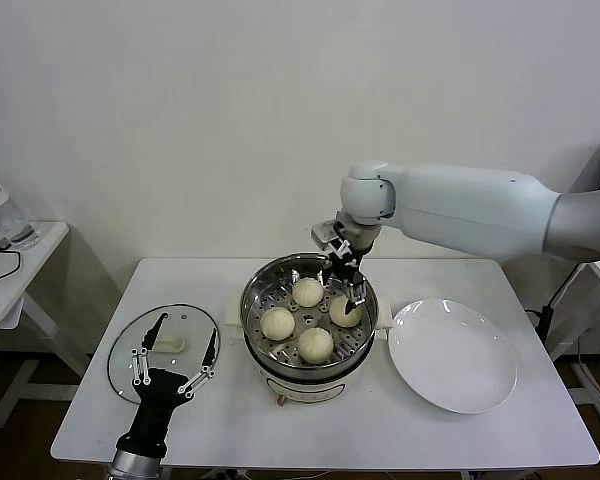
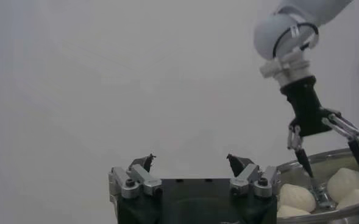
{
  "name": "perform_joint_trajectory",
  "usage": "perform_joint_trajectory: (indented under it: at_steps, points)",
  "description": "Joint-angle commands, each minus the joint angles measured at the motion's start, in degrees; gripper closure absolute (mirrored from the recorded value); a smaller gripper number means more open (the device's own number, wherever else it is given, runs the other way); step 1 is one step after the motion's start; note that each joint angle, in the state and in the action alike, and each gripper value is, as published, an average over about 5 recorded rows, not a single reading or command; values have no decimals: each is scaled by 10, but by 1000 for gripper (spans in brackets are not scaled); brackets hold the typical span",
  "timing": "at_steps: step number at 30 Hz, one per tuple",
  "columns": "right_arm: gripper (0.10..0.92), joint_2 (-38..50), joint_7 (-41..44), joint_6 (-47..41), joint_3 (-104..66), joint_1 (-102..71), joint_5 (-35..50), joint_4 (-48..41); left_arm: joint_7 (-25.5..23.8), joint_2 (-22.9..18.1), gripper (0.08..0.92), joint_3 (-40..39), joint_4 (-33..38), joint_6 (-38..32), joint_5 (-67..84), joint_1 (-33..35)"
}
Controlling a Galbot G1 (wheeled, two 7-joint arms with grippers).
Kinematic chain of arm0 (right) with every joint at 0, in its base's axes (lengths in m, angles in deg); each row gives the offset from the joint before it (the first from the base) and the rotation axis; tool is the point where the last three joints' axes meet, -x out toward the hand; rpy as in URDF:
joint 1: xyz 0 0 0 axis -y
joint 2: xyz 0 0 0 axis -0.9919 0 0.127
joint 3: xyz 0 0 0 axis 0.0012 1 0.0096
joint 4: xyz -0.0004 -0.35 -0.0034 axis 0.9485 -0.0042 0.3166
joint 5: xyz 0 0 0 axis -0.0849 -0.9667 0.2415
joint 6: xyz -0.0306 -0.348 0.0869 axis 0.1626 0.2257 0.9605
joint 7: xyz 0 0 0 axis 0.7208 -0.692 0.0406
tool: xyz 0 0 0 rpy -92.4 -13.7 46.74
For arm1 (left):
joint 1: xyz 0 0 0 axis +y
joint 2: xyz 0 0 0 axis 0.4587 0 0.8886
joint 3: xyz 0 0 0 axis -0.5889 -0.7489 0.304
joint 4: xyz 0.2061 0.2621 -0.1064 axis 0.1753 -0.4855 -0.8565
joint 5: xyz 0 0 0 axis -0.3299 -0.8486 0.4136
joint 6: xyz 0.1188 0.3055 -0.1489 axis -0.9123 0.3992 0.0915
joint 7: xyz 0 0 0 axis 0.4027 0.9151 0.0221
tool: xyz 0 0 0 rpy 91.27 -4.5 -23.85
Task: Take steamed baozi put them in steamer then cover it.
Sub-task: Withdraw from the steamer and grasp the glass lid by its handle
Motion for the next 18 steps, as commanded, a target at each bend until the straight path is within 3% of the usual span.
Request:
perform_joint_trajectory:
  at_steps: [1,5,9,13,18]
  points:
    - [203,147,-362,98,-109,-50,104,115,24,2,177,5,-12,13,-66,-14]
    - [203,219,-654,165,-167,-145,98,157,61,11,177,9,-17,51,-127,-25]
    - [203,253,-817,216,-332,-311,53,153,88,17,177,9,-25,87,-173,-37]
    - [203,261,-880,232,-535,-495,27,148,101,24,177,10,-50,102,-221,-55]
    - [203,228,-868,246,-776,-716,-9,147,101,31,177,17,-80,92,-273,-68]
